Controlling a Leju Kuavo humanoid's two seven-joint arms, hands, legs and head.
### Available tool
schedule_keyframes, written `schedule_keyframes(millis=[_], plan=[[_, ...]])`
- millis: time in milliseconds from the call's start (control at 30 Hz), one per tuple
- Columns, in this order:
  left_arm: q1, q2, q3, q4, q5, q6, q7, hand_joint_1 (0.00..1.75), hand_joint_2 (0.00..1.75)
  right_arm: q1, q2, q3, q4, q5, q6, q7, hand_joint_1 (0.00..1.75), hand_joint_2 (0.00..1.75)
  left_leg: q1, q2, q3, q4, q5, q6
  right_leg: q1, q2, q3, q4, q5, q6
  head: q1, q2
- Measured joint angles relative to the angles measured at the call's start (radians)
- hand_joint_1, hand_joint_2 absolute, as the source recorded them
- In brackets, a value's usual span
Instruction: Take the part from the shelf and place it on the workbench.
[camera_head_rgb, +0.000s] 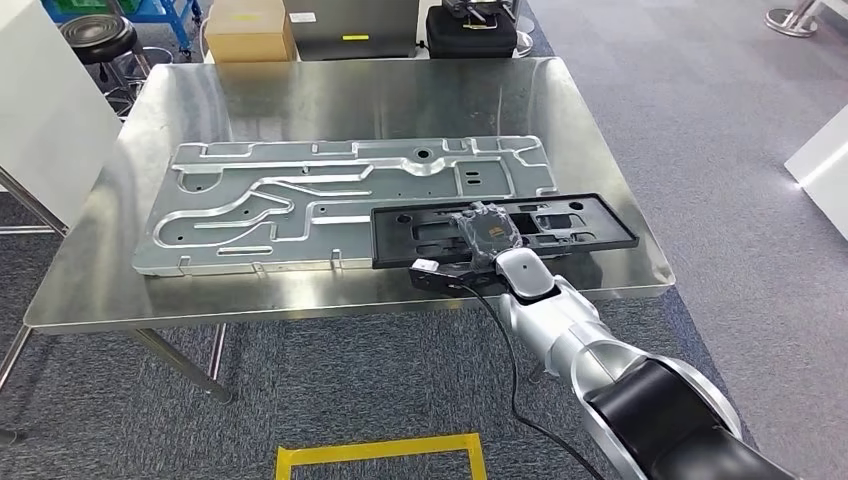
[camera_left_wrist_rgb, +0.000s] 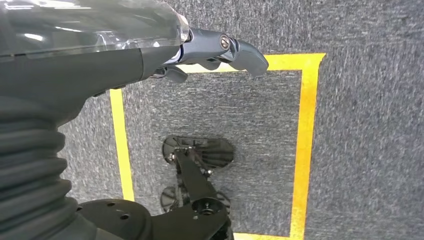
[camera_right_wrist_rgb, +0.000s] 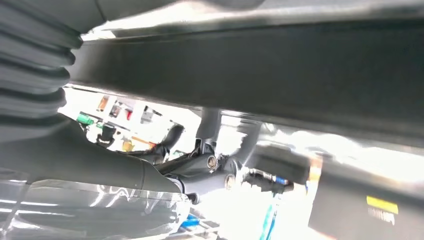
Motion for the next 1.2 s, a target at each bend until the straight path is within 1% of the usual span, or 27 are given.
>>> schedule_keyframes(millis=[33,67,133,167,200,267,333,367,400,467,500,533,567,600,633,667,700,733,833,867,933,1000,1033,1067,1100,1167,1200], plan=[[0.0,0.0,-0.002,0.0,-0.001,0.0,0.0,0.0,0.0,0.003,0.0,-0.01,-0.001,-0.002,-0.023,-0.011,0.0,0.0,-0.002,0.0,0.0,0.0,0.0,0.001,0.0,0.0,-0.011,0.021,0.001,-0.002,0.0,0.0],[0.0,0.0,-0.003,0.0,-0.002,0.001,0.001,0.0,0.0,0.005,0.0,-0.019,-0.004,-0.003,-0.043,-0.021,0.0,0.0,-0.004,0.0,0.001,0.0,0.0,0.001,0.001,0.0,-0.003,0.002,0.021,-0.007,0.0,0.0],[-0.001,-0.002,-0.005,0.0,-0.003,0.001,0.001,0.0,0.0,0.005,0.0,-0.036,-0.015,-0.005,-0.081,-0.043,0.0,0.0,-0.008,0.0,0.003,0.0,-0.001,0.001,0.008,0.0,0.061,-0.134,0.091,-0.024,0.0,0.0],[-0.003,-0.004,-0.006,0.0,-0.003,0.001,0.002,0.0,0.0,0.004,0.0,-0.045,-0.021,-0.006,-0.103,-0.057,0.0,0.0,-0.011,0.0,0.003,0.001,-0.001,-0.001,0.013,-0.001,0.094,-0.202,0.118,-0.033,0.0,0.0],[-0.004,-0.006,-0.006,0.0,-0.003,0.001,0.002,0.0,0.0,0.004,0.001,-0.054,-0.028,-0.009,-0.126,-0.075,0.0,0.0,-0.011,0.0,0.002,0.001,-0.002,-0.004,0.018,-0.003,0.117,-0.25,0.134,-0.039,0.0,0.0],[-0.005,-0.008,-0.007,0.0,-0.001,0.003,0.003,0.0,0.0,0.005,0.004,-0.074,-0.051,-0.025,-0.187,-0.131,0.0,0.0,-0.011,0.0,0.001,-0.002,-0.001,-0.012,0.023,-0.005,0.126,-0.275,0.137,-0.045,0.0,0.0],[-0.003,-0.008,-0.006,0.0,0.004,0.006,0.003,0.0,0.0,0.012,0.007,-0.102,-0.1,-0.055,-0.232,-0.205,0.0,0.0,-0.011,0.0,0.003,-0.002,-0.006,-0.023,0.019,-0.005,0.133,-0.288,0.141,-0.051,0.0,0.0],[-0.002,-0.008,-0.006,0.0,0.007,0.007,0.002,0.0,0.0,0.02,0.01,-0.123,-0.144,-0.078,-0.243,-0.249,0.0,0.0,-0.012,0.001,-0.002,0.013,-0.019,-0.028,0.015,-0.006,0.138,-0.296,0.144,-0.055,0.0,0.0],[-0.001,-0.008,-0.006,0.0,0.01,0.009,0.001,0.0,0.0,0.032,0.013,-0.147,-0.195,-0.107,-0.248,-0.294,0.0,0.0,-0.012,0.001,-0.016,0.049,-0.042,-0.033,0.011,-0.006,0.143,-0.304,0.147,-0.058,0.0,0.0],[0.002,-0.008,-0.006,0.0,0.016,0.009,-0.003,0.0,0.0,0.07,0.018,-0.201,-0.321,-0.204,-0.242,-0.387,0.0,0.0,-0.009,0.001,-0.076,0.176,-0.106,-0.039,0.011,-0.007,0.148,-0.308,0.146,-0.063,0.0,0.0],[0.005,-0.008,-0.005,0.0,0.019,0.009,-0.004,0.0,0.0,0.099,0.019,-0.225,-0.393,-0.277,-0.226,-0.425,0.0,0.0,-0.007,0.001,-0.106,0.237,-0.127,-0.042,0.011,-0.007,0.149,-0.307,0.144,-0.063,0.0,0.0],[0.009,-0.008,-0.004,0.0,0.024,0.008,-0.006,0.0,0.0,0.134,0.017,-0.247,-0.476,-0.373,-0.203,-0.464,0.0,0.0,-0.006,0.001,-0.124,0.271,-0.131,-0.045,0.012,-0.008,0.151,-0.305,0.141,-0.063,0.0,0.0],[0.014,-0.008,-0.003,0.0,0.029,0.007,-0.008,0.0,0.0,0.176,0.014,-0.267,-0.568,-0.485,-0.172,-0.5,0.0,0.0,-0.005,0.001,-0.123,0.264,-0.115,-0.046,0.011,-0.008,0.154,-0.303,0.137,-0.062,0.0,0.0],[0.019,-0.007,-0.001,0.0,0.034,0.007,-0.01,0.0,0.0,0.221,0.01,-0.289,-0.668,-0.603,-0.134,-0.534,0.0,0.0,-0.004,0.001,-0.102,0.219,-0.082,-0.047,0.01,-0.009,0.157,-0.3,0.132,-0.059,0.0,0.0],[0.024,-0.007,0.001,0.0,0.039,0.007,-0.012,0.0,0.0,0.266,0.006,-0.316,-0.773,-0.717,-0.094,-0.562,0.0,0.0,-0.003,0.001,-0.068,0.149,-0.044,-0.046,0.01,-0.009,0.161,-0.295,0.125,-0.055,0.0,0.0],[0.028,-0.007,0.004,0.0,0.044,0.007,-0.013,0.0,0.0,0.309,-0.001,-0.348,-0.878,-0.817,-0.052,-0.581,0.0,0.0,-0.003,0.0,-0.034,0.083,-0.018,-0.043,0.011,-0.01,0.163,-0.29,0.119,-0.05,0.0,0.0],[0.031,-0.007,0.008,0.0,0.049,0.007,-0.014,0.0,0.0,0.352,-0.01,-0.385,-0.982,-0.899,-0.011,-0.593,0.0,0.0,-0.003,-0.001,-0.01,0.036,-0.004,-0.038,0.012,-0.011,0.163,-0.286,0.113,-0.045,0.0,0.0],[0.034,-0.007,0.012,0.0,0.053,0.007,-0.015,0.0,0.0,0.391,-0.019,-0.425,-1.075,-0.965,0.029,-0.602,0.0,0.0,-0.004,-0.003,0.003,0.011,-0.003,-0.033,0.014,-0.011,0.162,-0.282,0.11,-0.04,0.0,0.0],[0.043,-0.007,0.023,0.0,0.062,0.007,-0.016,0.0,0.0,0.482,-0.048,-0.55,-1.266,-1.094,0.126,-0.629,0.0,0.0,-0.005,-0.003,0.006,0.002,-0.01,-0.013,0.014,-0.012,0.162,-0.279,0.104,-0.025,0.0,0.0],[0.045,-0.007,0.026,0.0,0.063,0.007,-0.017,0.0,0.0,0.502,-0.057,-0.589,-1.307,-1.119,0.144,-0.636,0.0,0.0,-0.003,-0.003,0.008,0.0,-0.009,-0.008,0.013,-0.01,0.158,-0.268,0.095,-0.019,0.0,0.0],[0.045,-0.007,0.029,0.0,0.063,0.007,-0.019,0.0,0.0,0.533,-0.074,-0.662,-1.375,-1.146,0.17,-0.644,0.0,0.0,-0.001,-0.001,0.01,-0.004,-0.008,0.001,0.008,-0.006,0.121,-0.188,0.046,-0.008,0.0,0.0],[0.043,-0.007,0.031,0.0,0.063,0.006,-0.023,0.0,0.0,0.57,-0.086,-0.723,-1.425,-1.166,0.191,-0.645,0.0,0.0,-0.002,0.0,0.01,-0.003,-0.01,0.006,0.006,-0.005,0.054,-0.058,-0.011,0.0,0.0,0.0],[0.043,-0.007,0.032,0.0,0.063,0.004,-0.026,0.0,0.0,0.594,-0.089,-0.752,-1.449,-1.181,0.202,-0.645,0.0,0.0,-0.003,0.0,0.01,-0.003,-0.011,0.008,0.005,-0.005,0.031,-0.015,-0.021,0.001,0.0,0.0],[0.043,-0.007,0.032,0.0,0.063,0.002,-0.029,0.0,0.0,0.62,-0.092,-0.782,-1.477,-1.198,0.212,-0.645,0.0,0.0,-0.003,-0.001,0.011,-0.003,-0.012,0.008,0.004,-0.005,0.025,-0.008,-0.011,0.001,0.0,0.0],[0.043,-0.007,0.033,0.0,0.063,-0.002,-0.032,0.0,0.0,0.646,-0.094,-0.814,-1.513,-1.215,0.222,-0.645,0.0,0.0,-0.004,-0.003,0.012,-0.003,-0.012,0.009,0.003,-0.005,0.038,-0.041,0.016,-0.001,0.0,0.0],[0.044,-0.006,0.035,0.0,0.063,-0.008,-0.038,0.0,0.0,0.689,-0.094,-0.875,-1.592,-1.237,0.238,-0.645,0.0,0.0,-0.006,-0.004,0.016,-0.003,-0.015,0.006,0.005,-0.006,0.103,-0.179,0.083,-0.01,0.0,0.0],[0.044,-0.006,0.036,0.0,0.064,-0.01,-0.04,0.0,0.0,0.71,-0.094,-0.904,-1.634,-1.242,0.245,-0.645,0.0,0.0,-0.008,-0.005,0.018,-0.002,-0.017,0.003,0.008,-0.007,0.13,-0.236,0.104,-0.015,0.0,0.0]])
